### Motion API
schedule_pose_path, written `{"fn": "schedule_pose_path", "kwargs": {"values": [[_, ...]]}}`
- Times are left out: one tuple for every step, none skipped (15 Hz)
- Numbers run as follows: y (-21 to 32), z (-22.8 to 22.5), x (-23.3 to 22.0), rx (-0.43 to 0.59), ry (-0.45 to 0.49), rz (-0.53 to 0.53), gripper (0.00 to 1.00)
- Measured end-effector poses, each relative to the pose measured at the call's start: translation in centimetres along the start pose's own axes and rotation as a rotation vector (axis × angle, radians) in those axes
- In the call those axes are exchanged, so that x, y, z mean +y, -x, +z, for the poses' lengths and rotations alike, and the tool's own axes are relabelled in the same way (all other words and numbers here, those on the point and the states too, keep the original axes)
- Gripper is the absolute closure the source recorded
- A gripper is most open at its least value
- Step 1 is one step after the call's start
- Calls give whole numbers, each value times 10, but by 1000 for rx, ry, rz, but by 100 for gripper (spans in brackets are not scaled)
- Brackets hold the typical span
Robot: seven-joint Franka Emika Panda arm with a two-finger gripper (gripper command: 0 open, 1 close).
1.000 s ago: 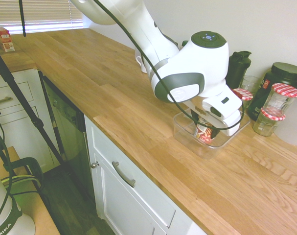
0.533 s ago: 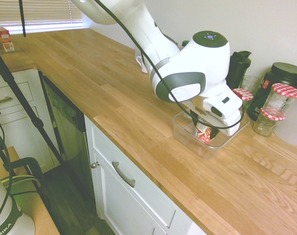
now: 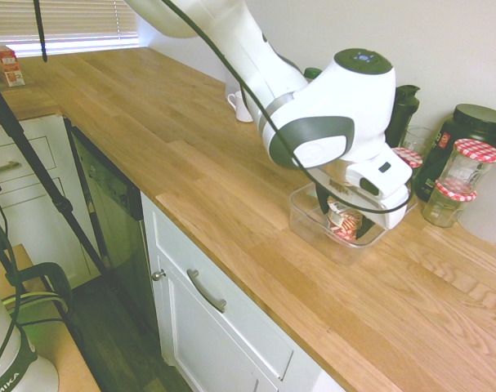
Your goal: Put the cereal into the container
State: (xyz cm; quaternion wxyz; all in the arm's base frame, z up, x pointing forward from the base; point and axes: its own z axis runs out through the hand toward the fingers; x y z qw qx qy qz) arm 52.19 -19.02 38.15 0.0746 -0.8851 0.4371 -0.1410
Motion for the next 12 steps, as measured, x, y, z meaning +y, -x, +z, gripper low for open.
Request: {"fn": "schedule_pose_path", "kwargs": {"values": [[-1, -15, -5, -47, 6, 12, 0], [-1, -31, -9, -91, 19, 26, 0], [-2, -46, -11, -124, 39, 41, 0], [-3, -58, -13, -143, 53, 49, 0], [-3, -66, -14, -151, 64, 52, 0], [-3, -71, -14, -156, 68, 53, 0], [-3, -74, -15, -156, 66, 52, 0], [-4, -78, -15, -151, 61, 52, 0], [-4, -84, -15, -144, 52, 53, 0], [-4, -92, -16, -134, 40, 52, 0], [-4, -102, -17, -123, 26, 51, 0], [-3, -112, -18, -112, 11, 48, 0]]}}
